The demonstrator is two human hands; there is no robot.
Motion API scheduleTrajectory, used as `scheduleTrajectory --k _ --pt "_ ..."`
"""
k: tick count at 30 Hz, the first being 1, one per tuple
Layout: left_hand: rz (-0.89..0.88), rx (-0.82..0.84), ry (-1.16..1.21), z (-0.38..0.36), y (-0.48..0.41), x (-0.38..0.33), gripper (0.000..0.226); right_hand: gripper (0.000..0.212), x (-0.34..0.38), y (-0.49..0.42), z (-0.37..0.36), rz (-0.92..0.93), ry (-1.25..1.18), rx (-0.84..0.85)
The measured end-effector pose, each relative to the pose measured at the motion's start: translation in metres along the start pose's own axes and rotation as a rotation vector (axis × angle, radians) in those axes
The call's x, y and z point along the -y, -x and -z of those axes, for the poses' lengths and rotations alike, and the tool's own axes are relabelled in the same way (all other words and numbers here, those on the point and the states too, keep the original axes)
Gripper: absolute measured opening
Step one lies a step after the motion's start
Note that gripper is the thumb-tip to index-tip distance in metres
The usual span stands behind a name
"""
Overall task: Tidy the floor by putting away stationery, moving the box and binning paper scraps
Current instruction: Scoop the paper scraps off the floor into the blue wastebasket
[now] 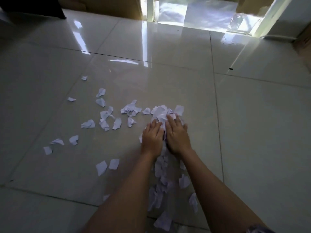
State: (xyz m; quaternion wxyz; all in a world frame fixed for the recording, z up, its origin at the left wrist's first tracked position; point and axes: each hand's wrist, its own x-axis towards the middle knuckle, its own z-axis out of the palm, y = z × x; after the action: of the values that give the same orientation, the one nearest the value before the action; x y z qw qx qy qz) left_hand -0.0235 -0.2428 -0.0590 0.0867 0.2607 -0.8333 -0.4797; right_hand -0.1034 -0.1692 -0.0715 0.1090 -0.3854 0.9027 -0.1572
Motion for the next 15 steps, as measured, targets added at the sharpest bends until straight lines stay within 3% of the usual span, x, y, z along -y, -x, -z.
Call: scheduleTrajectory --k 2,6,9,15 --pt "0.143 -0.189 0.273 0.000 0.011 -0.017 0.038 0.069 0.011 0.011 -0.005 -0.052 -0.186 -0.060" --pt "0.313 -0.254 0.555 -0.011 0.030 -0.025 0.038 0.052 0.034 0.041 -0.003 -0.264 -0.562 -0.139" --pt "0.339 -0.241 0.793 -0.013 0.041 -0.038 0.034 0.035 0.045 0.057 -0.002 -0.387 -0.776 -0.255" --pt "0.511 -0.135 1.311 -0.010 0.059 -0.052 0.039 0.032 0.050 0.072 0.006 -0.531 -1.248 -0.271"
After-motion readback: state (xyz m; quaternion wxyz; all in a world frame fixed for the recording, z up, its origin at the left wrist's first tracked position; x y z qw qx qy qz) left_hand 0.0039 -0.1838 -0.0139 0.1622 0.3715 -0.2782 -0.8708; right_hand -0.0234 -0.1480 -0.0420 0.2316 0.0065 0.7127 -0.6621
